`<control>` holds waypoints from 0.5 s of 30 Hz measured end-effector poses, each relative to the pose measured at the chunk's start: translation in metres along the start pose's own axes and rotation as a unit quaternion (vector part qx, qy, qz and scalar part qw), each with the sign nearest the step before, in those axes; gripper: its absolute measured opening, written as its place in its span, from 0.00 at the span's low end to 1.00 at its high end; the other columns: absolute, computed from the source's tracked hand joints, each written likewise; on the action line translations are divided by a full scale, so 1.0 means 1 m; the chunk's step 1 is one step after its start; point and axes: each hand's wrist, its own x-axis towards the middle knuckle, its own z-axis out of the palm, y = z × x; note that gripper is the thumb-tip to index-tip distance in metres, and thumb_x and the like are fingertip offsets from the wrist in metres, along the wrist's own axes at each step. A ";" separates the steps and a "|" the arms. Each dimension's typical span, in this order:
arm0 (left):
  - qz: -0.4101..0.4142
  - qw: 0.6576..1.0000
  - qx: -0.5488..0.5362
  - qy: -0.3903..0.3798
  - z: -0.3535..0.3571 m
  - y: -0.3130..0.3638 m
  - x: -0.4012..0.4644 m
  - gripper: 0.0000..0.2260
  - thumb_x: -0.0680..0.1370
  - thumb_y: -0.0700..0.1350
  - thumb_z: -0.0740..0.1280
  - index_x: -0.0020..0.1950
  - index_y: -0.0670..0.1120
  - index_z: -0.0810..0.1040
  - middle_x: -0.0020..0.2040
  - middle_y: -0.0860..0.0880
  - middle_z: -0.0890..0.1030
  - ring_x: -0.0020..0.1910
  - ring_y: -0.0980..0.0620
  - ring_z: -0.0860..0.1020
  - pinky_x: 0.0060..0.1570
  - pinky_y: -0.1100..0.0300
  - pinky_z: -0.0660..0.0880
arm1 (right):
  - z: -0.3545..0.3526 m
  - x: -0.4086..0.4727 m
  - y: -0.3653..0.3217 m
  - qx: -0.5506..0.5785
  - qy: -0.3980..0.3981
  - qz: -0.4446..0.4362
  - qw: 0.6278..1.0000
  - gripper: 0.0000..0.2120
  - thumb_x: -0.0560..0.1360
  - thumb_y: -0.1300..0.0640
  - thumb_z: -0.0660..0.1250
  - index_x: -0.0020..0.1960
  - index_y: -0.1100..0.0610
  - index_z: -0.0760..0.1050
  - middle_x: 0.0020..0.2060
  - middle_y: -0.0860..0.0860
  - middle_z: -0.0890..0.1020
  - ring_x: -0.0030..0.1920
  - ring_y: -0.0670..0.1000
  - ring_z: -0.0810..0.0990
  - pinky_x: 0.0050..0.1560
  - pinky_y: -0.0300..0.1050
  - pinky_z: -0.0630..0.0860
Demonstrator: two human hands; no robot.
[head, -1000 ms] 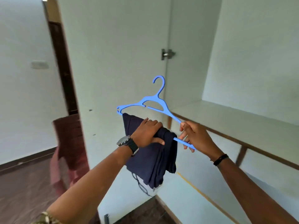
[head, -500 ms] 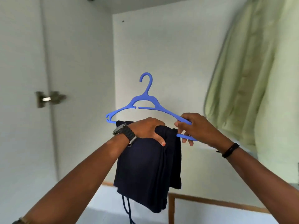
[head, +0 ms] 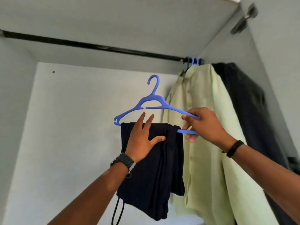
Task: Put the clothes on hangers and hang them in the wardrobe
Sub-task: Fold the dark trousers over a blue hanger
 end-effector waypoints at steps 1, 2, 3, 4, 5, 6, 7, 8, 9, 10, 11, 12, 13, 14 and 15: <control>-0.010 0.999 -0.030 0.015 0.010 0.004 0.013 0.35 0.75 0.61 0.64 0.77 0.52 0.55 0.79 0.49 0.51 0.77 0.53 0.51 0.75 0.53 0.55 | -0.007 0.016 -0.003 -0.016 0.019 -0.012 1.000 0.09 0.80 0.62 0.62 0.47 0.69 0.75 0.33 0.61 0.83 0.26 0.62 0.81 0.24 0.48 0.79; -0.018 0.998 -0.058 0.019 0.018 0.010 0.025 0.33 0.77 0.60 0.62 0.78 0.51 0.53 0.79 0.49 0.50 0.77 0.53 0.50 0.75 0.53 0.53 | -0.014 0.030 -0.006 -0.029 0.036 -0.021 0.999 0.09 0.79 0.62 0.62 0.48 0.69 0.74 0.33 0.61 0.83 0.26 0.62 0.81 0.24 0.48 0.79; -0.027 0.996 -0.084 0.016 0.024 0.017 0.036 0.31 0.79 0.59 0.59 0.78 0.51 0.51 0.79 0.49 0.50 0.77 0.53 0.48 0.76 0.52 0.51 | -0.020 0.044 -0.010 -0.042 0.050 -0.029 0.997 0.09 0.79 0.62 0.62 0.47 0.69 0.74 0.33 0.62 0.83 0.26 0.62 0.81 0.25 0.48 0.79; -0.035 0.993 -0.110 0.014 0.030 0.024 0.048 0.30 0.80 0.58 0.57 0.78 0.52 0.50 0.79 0.49 0.49 0.77 0.52 0.47 0.76 0.51 0.50 | -0.025 0.058 -0.013 -0.060 0.063 -0.040 0.995 0.09 0.79 0.62 0.62 0.47 0.70 0.74 0.33 0.62 0.83 0.26 0.61 0.81 0.24 0.47 0.79; -0.043 0.990 -0.134 0.011 0.035 0.030 0.060 0.30 0.80 0.59 0.55 0.78 0.52 0.49 0.79 0.49 0.49 0.77 0.52 0.47 0.76 0.49 0.49 | -0.030 0.072 -0.015 -0.081 0.074 -0.051 0.993 0.10 0.79 0.62 0.61 0.47 0.70 0.74 0.33 0.62 0.83 0.25 0.59 0.81 0.25 0.47 0.79; -0.048 0.986 -0.159 0.009 0.039 0.037 0.074 0.30 0.80 0.61 0.54 0.78 0.53 0.48 0.79 0.49 0.48 0.77 0.51 0.47 0.75 0.47 0.49 | -0.034 0.086 -0.017 -0.105 0.086 -0.062 0.989 0.10 0.79 0.62 0.61 0.46 0.70 0.75 0.33 0.62 0.83 0.25 0.58 0.81 0.25 0.47 0.79; -0.053 0.983 -0.178 0.004 0.043 0.043 0.087 0.31 0.79 0.63 0.54 0.78 0.54 0.48 0.79 0.49 0.48 0.77 0.51 0.47 0.75 0.46 0.49 | -0.038 0.099 -0.019 -0.126 0.096 -0.069 0.985 0.10 0.79 0.62 0.61 0.46 0.69 0.75 0.33 0.62 0.83 0.24 0.57 0.81 0.27 0.47 0.79; -0.057 0.980 -0.190 -0.001 0.046 0.048 0.098 0.34 0.77 0.66 0.54 0.78 0.55 0.48 0.79 0.49 0.48 0.78 0.50 0.47 0.75 0.44 0.50 | -0.042 0.112 -0.020 -0.144 0.106 -0.073 0.981 0.10 0.79 0.62 0.61 0.46 0.69 0.75 0.34 0.62 0.83 0.24 0.56 0.81 0.28 0.47 0.79; -0.054 0.980 -0.192 -0.006 0.052 0.053 0.109 0.36 0.75 0.68 0.56 0.78 0.55 0.48 0.79 0.50 0.48 0.77 0.50 0.48 0.74 0.43 0.51 | -0.047 0.126 -0.021 -0.158 0.115 -0.078 0.978 0.09 0.78 0.63 0.61 0.46 0.69 0.75 0.35 0.62 0.83 0.23 0.55 0.80 0.28 0.47 0.79; -0.049 0.983 -0.179 -0.013 0.057 0.057 0.117 0.40 0.73 0.69 0.59 0.78 0.55 0.47 0.79 0.50 0.48 0.77 0.49 0.48 0.74 0.41 0.52 | -0.051 0.139 -0.021 -0.167 0.124 -0.079 0.975 0.09 0.78 0.63 0.61 0.46 0.69 0.75 0.36 0.63 0.83 0.22 0.54 0.80 0.29 0.47 0.79; -0.041 0.987 -0.154 -0.019 0.063 0.060 0.127 0.43 0.71 0.69 0.63 0.78 0.55 0.46 0.79 0.50 0.47 0.77 0.48 0.48 0.73 0.40 0.53 | -0.056 0.152 -0.021 -0.173 0.133 -0.078 0.973 0.09 0.78 0.63 0.61 0.47 0.70 0.75 0.38 0.64 0.82 0.22 0.54 0.80 0.31 0.49 0.80; -0.034 0.991 -0.123 -0.025 0.069 0.061 0.136 0.46 0.70 0.68 0.66 0.78 0.55 0.43 0.79 0.50 0.45 0.77 0.47 0.48 0.72 0.39 0.55 | -0.060 0.164 -0.021 -0.176 0.141 -0.076 0.971 0.10 0.77 0.63 0.61 0.48 0.71 0.75 0.40 0.66 0.82 0.23 0.54 0.80 0.34 0.52 0.81; -0.031 0.995 -0.094 -0.029 0.074 0.062 0.144 0.47 0.70 0.66 0.68 0.78 0.55 0.41 0.79 0.49 0.44 0.77 0.46 0.48 0.71 0.38 0.56 | -0.063 0.175 -0.019 -0.175 0.148 -0.071 0.971 0.10 0.77 0.64 0.61 0.49 0.71 0.75 0.42 0.67 0.81 0.23 0.55 0.80 0.37 0.55 0.82; -0.032 0.997 -0.071 -0.027 0.081 0.061 0.153 0.48 0.71 0.62 0.70 0.77 0.55 0.40 0.79 0.48 0.44 0.77 0.44 0.49 0.71 0.38 0.58 | -0.066 0.187 -0.018 -0.174 0.154 -0.071 0.970 0.10 0.77 0.64 0.61 0.51 0.71 0.75 0.43 0.67 0.81 0.23 0.55 0.80 0.39 0.57 0.82; -0.037 0.998 -0.054 -0.024 0.087 0.060 0.162 0.47 0.73 0.56 0.71 0.77 0.55 0.39 0.79 0.47 0.44 0.76 0.42 0.52 0.70 0.39 0.61 | -0.069 0.197 -0.016 -0.172 0.160 -0.072 0.969 0.10 0.77 0.64 0.61 0.51 0.71 0.75 0.45 0.67 0.81 0.23 0.55 0.80 0.40 0.57 0.82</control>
